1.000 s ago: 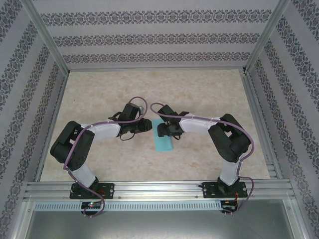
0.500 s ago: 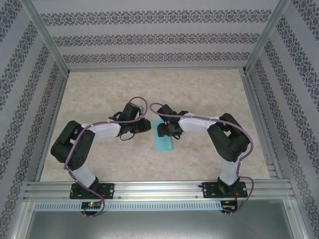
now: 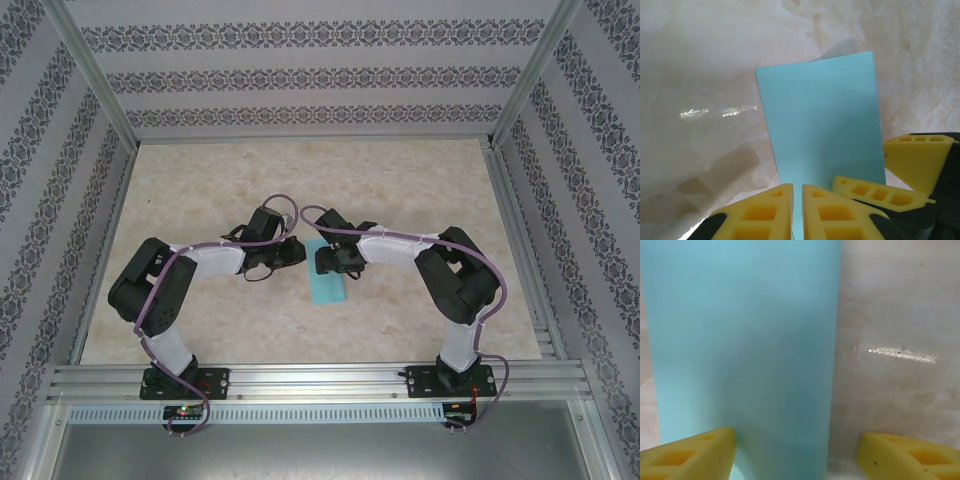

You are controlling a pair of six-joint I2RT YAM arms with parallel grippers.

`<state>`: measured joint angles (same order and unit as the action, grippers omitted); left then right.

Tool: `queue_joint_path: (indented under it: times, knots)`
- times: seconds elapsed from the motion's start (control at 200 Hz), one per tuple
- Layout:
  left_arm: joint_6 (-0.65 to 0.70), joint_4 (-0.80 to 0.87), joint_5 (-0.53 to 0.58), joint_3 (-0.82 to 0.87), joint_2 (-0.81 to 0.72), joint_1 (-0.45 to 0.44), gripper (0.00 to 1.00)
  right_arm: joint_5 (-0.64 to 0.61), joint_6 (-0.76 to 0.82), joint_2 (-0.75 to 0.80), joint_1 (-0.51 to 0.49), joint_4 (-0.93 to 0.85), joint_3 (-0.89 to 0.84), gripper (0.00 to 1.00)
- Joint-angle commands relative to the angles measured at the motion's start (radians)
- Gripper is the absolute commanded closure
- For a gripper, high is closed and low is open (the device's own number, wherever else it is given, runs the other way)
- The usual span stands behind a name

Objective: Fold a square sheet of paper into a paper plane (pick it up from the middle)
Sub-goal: Hold the square sheet of paper at the center of the table.

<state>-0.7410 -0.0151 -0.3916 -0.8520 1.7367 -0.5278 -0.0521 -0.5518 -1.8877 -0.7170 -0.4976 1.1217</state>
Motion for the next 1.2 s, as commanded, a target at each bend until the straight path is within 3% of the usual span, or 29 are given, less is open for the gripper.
queue_joint_path:
  times: [0.0, 1.194]
  knots:
    - [-0.026, -0.063, -0.034, -0.002, 0.026, -0.021, 0.88, 0.045, -0.01, -0.165, 0.031, 0.082, -0.063, 0.3]
    - [-0.054, -0.067, -0.063, -0.039, 0.118, -0.044, 0.94, 0.052, -0.015, -0.197, 0.034, 0.074, -0.059, 0.3]
